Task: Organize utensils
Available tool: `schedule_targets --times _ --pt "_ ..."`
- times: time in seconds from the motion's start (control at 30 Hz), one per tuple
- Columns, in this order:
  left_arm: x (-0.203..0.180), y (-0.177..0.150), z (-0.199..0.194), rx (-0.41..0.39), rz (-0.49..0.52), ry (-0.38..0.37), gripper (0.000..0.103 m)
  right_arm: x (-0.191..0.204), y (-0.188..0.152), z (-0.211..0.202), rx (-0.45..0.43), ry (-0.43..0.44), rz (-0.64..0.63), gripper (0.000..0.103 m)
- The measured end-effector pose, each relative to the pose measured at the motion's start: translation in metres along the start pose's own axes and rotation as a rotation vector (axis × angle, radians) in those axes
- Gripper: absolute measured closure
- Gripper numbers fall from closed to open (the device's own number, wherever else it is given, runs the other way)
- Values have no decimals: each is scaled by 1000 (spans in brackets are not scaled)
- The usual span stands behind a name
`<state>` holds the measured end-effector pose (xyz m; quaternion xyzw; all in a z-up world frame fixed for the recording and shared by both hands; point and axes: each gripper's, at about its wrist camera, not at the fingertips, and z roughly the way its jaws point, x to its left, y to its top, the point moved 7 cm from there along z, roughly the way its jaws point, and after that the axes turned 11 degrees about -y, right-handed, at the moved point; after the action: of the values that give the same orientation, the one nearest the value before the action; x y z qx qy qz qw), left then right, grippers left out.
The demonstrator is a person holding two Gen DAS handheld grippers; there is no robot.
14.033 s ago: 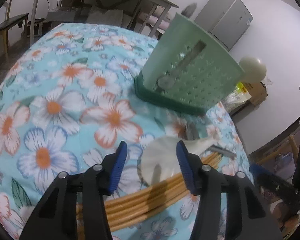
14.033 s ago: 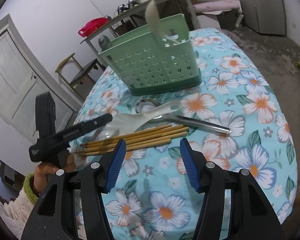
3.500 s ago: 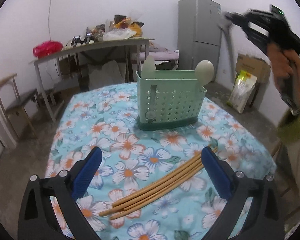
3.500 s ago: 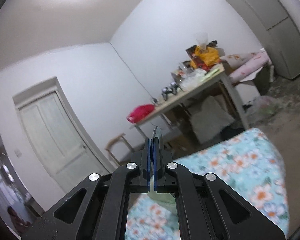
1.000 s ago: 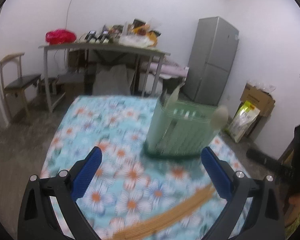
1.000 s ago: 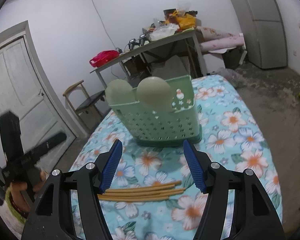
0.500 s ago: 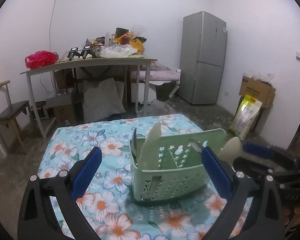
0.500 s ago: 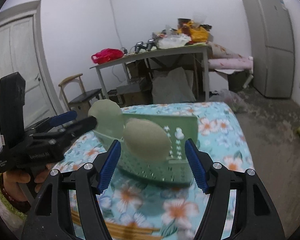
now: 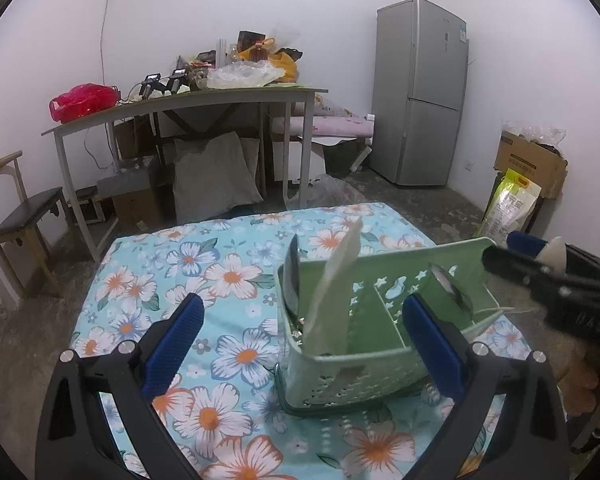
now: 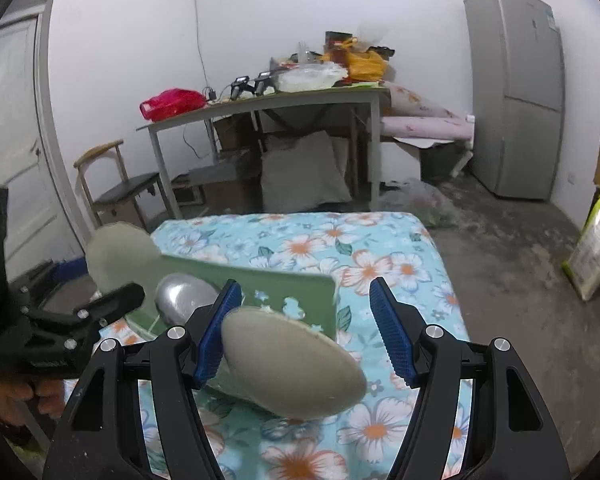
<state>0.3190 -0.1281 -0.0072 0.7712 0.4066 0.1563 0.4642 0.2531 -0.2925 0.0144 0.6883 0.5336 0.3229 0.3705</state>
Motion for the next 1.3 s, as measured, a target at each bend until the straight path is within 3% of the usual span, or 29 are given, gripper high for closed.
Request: schedule_targets --times 0.13,0.27,0.53,0.7,0.93,1.07,1.3 --pt "3 0 2 -1 -9 -3 6 21 3 -9 -23 83 -88 39" --pt "7 0 4 3 -27 -5 6 47 -3 -2 16 131 -186 37" --pt "19 0 6 9 -77 -6 6 54 2 -3 46 224 -216 36" --pt "24 -2 8 12 -102 -12 6 57 -2 9 67 145 -258 37" --pt "26 4 8 -5 -111 -18 6 23 10 8 43 53 -88 42" --pt "25 6 9 -1 -103 -18 6 -1 14 1 25 -36 -11 52" --pt "26 6 9 4 -99 -6 6 -19 2 -8 14 -40 71 57"
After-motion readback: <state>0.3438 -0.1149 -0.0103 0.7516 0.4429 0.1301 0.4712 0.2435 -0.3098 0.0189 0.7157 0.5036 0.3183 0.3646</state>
